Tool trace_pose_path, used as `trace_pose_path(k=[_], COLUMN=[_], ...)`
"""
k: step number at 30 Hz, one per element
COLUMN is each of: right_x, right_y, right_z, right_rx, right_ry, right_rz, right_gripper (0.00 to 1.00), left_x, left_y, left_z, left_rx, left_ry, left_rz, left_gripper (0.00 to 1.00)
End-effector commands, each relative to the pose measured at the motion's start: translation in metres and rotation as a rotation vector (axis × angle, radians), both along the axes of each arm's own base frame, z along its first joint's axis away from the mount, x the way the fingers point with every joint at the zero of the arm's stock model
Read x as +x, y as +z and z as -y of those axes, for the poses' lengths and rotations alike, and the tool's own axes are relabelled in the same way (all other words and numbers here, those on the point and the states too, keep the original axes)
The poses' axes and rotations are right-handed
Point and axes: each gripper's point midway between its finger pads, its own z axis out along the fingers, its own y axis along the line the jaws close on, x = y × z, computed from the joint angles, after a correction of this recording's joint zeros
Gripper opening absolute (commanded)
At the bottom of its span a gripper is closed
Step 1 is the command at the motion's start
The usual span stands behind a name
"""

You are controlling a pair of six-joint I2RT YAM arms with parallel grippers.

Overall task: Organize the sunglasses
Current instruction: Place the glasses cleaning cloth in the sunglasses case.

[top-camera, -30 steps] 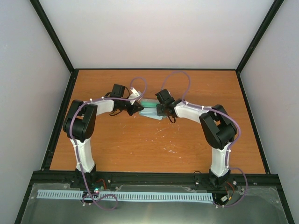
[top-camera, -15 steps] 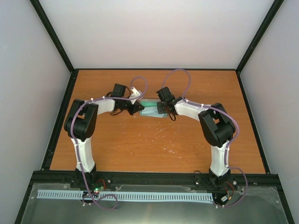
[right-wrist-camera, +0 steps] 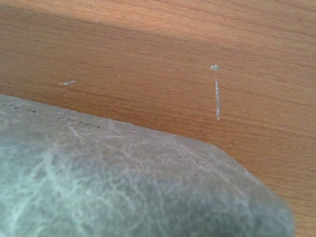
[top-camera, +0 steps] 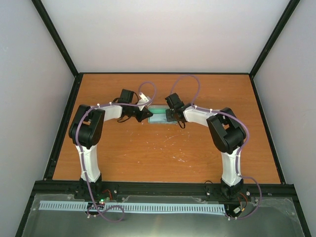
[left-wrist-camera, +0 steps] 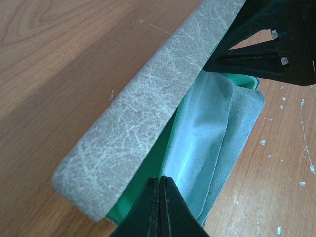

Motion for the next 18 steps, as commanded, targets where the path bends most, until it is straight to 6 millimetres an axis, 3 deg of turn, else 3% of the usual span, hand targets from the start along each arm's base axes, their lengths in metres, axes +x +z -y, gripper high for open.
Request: trace_pose_path(k=[1,8,18], right_x=[0.0155,0.0207,0.0254], right_y=[0.0075,0.0152,0.0110], right_z=[-0.0010,0.0007,-0.0001], right_rx=[0.009,0.008,0.003], right_ry=[-0.009,-0.018,-0.026], right_rz=[0.045,0.080,0.088], right_gripper=[0.03,0.03,0.03], left_x=[0.0088,0.0088,0.0105], left_y=[0.0046,0.0004,0.0004], left_z=[0.0058,0.0052,0.0036], left_rx=[-0.005,0.004,0.019], left_ry=[0.010,0.015,0.034], left_rz=[0.020,0.014,0.024], left_gripper=[0.01,0.03,0.11])
